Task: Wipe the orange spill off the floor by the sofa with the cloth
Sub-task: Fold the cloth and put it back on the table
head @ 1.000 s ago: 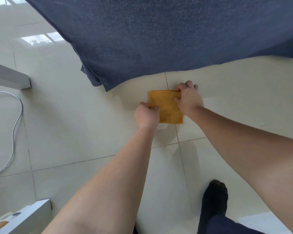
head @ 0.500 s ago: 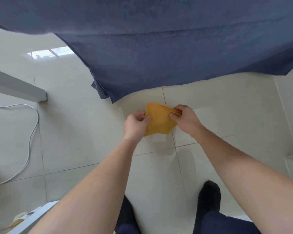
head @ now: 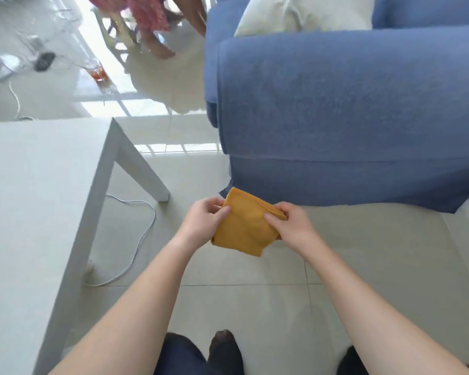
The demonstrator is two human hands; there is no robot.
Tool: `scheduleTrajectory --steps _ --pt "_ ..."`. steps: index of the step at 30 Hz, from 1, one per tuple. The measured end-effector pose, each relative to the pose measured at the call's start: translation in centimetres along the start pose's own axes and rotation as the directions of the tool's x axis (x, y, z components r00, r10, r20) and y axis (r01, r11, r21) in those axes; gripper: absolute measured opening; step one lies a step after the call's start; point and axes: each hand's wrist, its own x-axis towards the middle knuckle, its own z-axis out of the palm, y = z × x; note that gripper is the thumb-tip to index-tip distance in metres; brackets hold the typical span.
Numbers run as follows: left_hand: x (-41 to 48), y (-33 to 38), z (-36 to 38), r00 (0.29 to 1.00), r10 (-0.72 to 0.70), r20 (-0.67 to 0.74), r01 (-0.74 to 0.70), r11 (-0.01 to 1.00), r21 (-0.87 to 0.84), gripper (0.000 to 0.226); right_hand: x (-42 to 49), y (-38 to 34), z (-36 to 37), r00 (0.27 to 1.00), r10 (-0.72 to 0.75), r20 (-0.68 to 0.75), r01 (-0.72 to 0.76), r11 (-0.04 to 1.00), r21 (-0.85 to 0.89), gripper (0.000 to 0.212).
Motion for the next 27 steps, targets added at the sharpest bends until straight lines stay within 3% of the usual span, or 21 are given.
scheduleTrajectory --steps 7,13,19,21,23,27 --pt "-9.5 -2.1 -12.6 0.971 0.034 -0.236 -0.056 0.995 -0.088 0.013 -4.3 -12.1 7.9 0.959 -0.210 0.188 0.233 0.967 -0.108 0.006" --pt "-14.6 -6.4 -23.3 0.893 -0.019 -0.449 -0.016 0.997 -0.076 0.011 -5.6 -19.5 18.2 0.883 -0.254 0.395 0.301 0.952 -0.062 0.014" --pt "-16.3 -10.4 -30.9 0.808 -0.068 -0.585 0.033 0.997 -0.071 0.013 -5.0 -24.3 27.9 0.830 -0.320 0.457 0.400 0.913 -0.085 0.010" --pt "-15.9 -11.6 -32.2 0.773 -0.069 -0.630 0.065 0.997 -0.030 0.014 -4.5 -25.0 30.1 0.831 -0.382 0.404 0.486 0.853 -0.192 0.018" --pt "-15.7 -12.9 -32.3 0.729 -0.004 -0.684 0.122 0.985 0.125 0.028 -4.7 -24.8 31.3 0.806 -0.480 0.347 0.579 0.760 -0.295 0.030" --pt "-16.6 -14.8 -29.1 0.661 0.197 -0.724 0.188 0.891 0.413 0.043 -6.1 -22.3 32.3 0.636 -0.656 0.406 0.771 0.526 -0.359 0.041"
